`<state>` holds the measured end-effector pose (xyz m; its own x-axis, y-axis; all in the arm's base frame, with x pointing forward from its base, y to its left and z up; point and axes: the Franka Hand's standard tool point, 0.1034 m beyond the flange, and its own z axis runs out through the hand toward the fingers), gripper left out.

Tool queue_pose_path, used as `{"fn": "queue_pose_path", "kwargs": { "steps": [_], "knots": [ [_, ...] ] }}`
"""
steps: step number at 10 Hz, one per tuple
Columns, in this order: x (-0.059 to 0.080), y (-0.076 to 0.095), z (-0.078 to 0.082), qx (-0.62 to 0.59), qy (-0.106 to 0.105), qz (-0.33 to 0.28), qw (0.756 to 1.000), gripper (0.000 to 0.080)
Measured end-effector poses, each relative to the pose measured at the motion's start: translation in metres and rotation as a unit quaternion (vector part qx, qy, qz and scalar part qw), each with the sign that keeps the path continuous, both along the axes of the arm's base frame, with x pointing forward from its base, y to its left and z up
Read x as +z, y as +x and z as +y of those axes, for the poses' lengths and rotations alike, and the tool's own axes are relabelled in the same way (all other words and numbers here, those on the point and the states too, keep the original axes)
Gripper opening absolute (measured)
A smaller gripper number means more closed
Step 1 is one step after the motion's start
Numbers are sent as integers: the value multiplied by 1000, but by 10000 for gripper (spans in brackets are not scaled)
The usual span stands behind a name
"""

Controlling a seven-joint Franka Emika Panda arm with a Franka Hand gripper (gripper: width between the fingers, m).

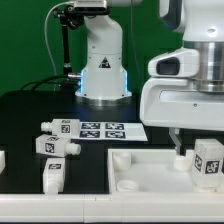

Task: Assemble one leg

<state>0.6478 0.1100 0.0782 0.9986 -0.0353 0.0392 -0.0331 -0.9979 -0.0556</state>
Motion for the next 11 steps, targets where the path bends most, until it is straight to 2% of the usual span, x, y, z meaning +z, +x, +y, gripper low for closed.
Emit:
{"fn": "queue_pose_path", "kwargs": {
  "steps": [1, 2, 3, 4, 5, 8, 10, 11],
  "knots": [
    [0, 1, -2, -1, 0, -1, 1000, 649],
    [0, 0, -1, -15, 1, 0, 1000, 550],
    [0, 0, -2, -14, 1, 0, 1000, 367],
    [0, 0, -2, -29, 2, 1, 1000, 367],
    [0, 0, -1, -62, 4, 3, 998, 285],
    [-1, 0, -3, -200, 5, 7, 980, 285],
    [-2, -2, -6, -377, 17, 19, 926, 285],
    [-2, -2, -6, -472, 27, 31, 880, 285]
  ]
}}
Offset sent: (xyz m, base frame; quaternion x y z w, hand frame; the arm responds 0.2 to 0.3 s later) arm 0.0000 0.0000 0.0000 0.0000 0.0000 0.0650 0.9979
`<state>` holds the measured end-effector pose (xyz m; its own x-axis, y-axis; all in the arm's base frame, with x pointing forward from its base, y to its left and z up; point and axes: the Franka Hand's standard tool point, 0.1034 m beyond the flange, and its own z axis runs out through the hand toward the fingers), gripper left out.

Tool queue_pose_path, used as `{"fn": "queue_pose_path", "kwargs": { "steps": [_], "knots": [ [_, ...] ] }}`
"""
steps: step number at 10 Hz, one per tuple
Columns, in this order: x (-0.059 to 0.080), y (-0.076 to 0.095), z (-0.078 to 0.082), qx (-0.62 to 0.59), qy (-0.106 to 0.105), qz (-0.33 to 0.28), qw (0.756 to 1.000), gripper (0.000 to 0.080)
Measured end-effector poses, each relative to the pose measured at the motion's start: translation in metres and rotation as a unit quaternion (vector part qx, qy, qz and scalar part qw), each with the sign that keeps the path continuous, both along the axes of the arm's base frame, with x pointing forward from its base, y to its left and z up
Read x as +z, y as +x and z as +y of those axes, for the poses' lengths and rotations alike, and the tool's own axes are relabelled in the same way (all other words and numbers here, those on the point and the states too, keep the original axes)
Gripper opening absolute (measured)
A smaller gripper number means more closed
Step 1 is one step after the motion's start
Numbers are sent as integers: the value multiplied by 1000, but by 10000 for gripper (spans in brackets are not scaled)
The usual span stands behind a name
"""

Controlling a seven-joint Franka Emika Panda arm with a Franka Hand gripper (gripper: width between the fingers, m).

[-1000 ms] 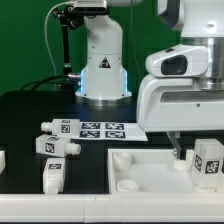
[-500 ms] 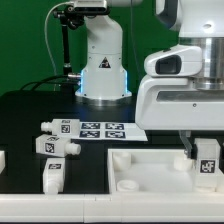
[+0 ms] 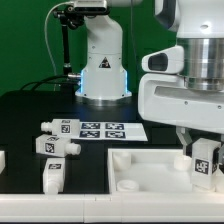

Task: Assemble one leg

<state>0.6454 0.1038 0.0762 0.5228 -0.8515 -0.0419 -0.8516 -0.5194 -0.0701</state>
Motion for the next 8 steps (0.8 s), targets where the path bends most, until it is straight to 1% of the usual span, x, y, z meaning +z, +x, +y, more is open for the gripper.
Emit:
{"fn": "queue_pose_path", "kwargs": {
  "steps": [1, 2, 4, 5, 6, 7, 8],
  "knots": [
    [0, 0, 0, -105, 10, 11, 994, 285],
    [0, -1, 0, -182, 17, 18, 983, 285],
    [-1, -2, 0, -224, 18, 22, 974, 285],
    [-1, -2, 0, -199, 18, 20, 980, 285],
    [-1, -2, 0, -190, 17, 20, 981, 468],
    [-1, -3, -1, -81, 9, 17, 997, 468],
    [1, -3, 3, 27, 5, 13, 1000, 619]
  ]
}}
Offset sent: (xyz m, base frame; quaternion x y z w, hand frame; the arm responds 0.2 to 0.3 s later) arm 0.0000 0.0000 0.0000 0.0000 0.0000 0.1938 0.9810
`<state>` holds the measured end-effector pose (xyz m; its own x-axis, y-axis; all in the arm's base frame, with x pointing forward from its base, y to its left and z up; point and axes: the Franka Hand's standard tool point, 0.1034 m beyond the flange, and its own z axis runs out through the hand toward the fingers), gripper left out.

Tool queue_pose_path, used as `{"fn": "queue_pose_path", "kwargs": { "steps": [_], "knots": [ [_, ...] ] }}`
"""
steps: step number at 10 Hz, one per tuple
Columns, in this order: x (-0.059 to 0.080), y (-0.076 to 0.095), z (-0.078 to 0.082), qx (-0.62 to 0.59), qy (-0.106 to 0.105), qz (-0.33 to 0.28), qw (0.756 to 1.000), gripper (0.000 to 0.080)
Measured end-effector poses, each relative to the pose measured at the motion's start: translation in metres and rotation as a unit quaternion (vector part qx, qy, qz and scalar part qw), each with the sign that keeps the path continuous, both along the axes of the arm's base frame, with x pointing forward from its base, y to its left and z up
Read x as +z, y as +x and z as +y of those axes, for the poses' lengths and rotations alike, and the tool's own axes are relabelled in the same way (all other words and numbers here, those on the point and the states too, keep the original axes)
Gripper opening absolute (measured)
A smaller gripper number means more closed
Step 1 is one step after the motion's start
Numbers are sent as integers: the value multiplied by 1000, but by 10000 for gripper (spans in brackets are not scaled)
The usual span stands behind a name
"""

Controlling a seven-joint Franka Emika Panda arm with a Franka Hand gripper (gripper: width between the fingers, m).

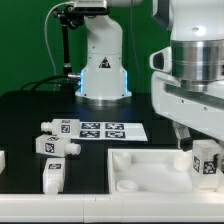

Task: Assemble one leg

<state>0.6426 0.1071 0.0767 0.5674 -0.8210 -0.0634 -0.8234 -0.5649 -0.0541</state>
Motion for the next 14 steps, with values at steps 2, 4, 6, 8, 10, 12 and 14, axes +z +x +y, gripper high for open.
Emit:
{"fn": "queue_pose_path", "kwargs": {
  "steps": [2, 4, 6, 8, 10, 12, 14],
  "knots": [
    [-4, -4, 3, 104, 0, -8, 995, 645],
    [-4, -3, 1, 171, -1, -14, 985, 649],
    [-4, -3, 0, 252, -5, -20, 968, 649],
    [-6, -2, 0, 434, -15, -37, 900, 649],
    [-6, -2, 0, 418, -15, -36, 907, 639],
    [-6, -2, 0, 377, -14, -33, 926, 483],
    [-6, -2, 0, 307, -13, -28, 951, 279]
  ]
}}
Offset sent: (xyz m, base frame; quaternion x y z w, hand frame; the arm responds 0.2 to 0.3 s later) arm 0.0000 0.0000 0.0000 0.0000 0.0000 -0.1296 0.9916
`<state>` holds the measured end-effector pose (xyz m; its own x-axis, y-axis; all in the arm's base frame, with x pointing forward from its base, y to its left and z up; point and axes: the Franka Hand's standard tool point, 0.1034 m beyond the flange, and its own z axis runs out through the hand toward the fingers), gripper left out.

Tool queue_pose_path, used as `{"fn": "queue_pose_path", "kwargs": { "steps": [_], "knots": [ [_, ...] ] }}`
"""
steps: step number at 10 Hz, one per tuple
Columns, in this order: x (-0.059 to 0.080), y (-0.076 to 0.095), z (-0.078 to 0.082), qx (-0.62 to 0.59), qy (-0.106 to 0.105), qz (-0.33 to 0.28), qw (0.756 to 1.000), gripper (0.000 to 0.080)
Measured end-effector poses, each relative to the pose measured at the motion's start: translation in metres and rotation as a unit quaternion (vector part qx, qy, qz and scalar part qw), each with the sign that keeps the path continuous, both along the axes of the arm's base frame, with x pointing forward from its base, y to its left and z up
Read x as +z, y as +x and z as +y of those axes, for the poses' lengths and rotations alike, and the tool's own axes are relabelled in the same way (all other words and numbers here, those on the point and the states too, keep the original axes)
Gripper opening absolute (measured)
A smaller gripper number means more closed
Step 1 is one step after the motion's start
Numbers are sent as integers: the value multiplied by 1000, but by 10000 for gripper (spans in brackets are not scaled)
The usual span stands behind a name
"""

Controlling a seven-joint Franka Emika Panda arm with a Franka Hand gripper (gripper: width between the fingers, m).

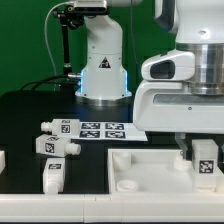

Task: Assemble one leg

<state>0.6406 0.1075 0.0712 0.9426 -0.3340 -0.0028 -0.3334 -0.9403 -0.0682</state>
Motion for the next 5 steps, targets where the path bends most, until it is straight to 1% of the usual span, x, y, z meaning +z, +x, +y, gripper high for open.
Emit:
{"fn": "queue_pose_path", "kwargs": {
  "steps": [2, 3, 4, 5],
  "knots": [
    [0, 0, 0, -55, 1, 4, 998, 284],
    [0, 0, 0, -114, 3, 8, 993, 284],
    [0, -1, 0, -161, 3, 13, 987, 284],
    [-1, -1, 1, -246, 9, 20, 969, 284]
  ]
}}
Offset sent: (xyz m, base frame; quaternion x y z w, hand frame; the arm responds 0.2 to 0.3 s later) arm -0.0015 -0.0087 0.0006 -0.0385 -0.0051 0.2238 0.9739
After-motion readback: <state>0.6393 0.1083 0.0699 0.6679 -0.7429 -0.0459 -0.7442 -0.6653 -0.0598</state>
